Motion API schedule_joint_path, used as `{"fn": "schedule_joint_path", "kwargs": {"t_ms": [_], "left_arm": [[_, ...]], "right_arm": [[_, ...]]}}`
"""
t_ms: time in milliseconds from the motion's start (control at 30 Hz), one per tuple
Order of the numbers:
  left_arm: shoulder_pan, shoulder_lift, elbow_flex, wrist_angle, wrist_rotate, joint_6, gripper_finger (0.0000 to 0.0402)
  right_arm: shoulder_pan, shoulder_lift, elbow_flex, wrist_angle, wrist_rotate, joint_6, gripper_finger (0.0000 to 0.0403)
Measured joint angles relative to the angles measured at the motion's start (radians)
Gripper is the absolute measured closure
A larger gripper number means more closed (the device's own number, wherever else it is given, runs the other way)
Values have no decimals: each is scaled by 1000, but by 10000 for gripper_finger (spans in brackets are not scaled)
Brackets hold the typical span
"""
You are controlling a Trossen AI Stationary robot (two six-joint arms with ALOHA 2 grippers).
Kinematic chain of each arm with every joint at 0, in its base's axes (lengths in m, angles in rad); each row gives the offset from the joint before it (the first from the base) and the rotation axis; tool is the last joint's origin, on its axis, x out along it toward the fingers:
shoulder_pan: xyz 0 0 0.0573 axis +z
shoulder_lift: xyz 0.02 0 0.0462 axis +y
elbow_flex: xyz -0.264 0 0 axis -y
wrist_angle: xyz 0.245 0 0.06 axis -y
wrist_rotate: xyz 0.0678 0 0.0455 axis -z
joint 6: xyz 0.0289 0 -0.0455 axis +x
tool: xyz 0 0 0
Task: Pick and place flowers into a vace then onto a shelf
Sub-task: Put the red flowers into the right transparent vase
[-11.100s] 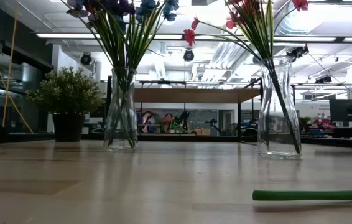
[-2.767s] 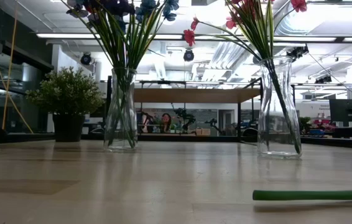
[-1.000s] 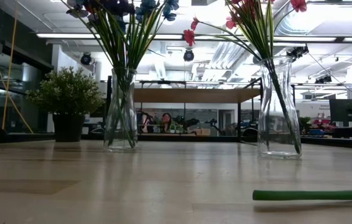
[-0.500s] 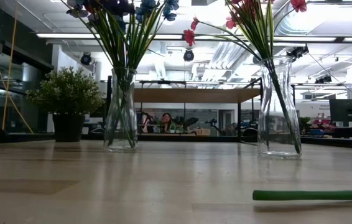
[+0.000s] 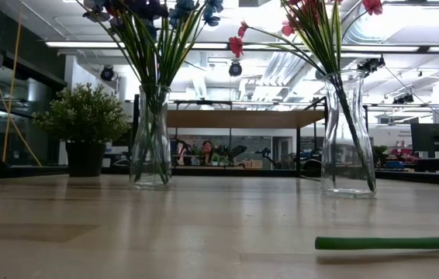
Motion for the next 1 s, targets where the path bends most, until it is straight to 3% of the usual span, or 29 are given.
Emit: {"fn": "schedule_joint_path", "kwargs": {"t_ms": [1000], "left_arm": [[26, 0, 0, -1, -26, 28, 362]], "right_arm": [[-6, 76, 0, 98, -61, 1, 279]]}}
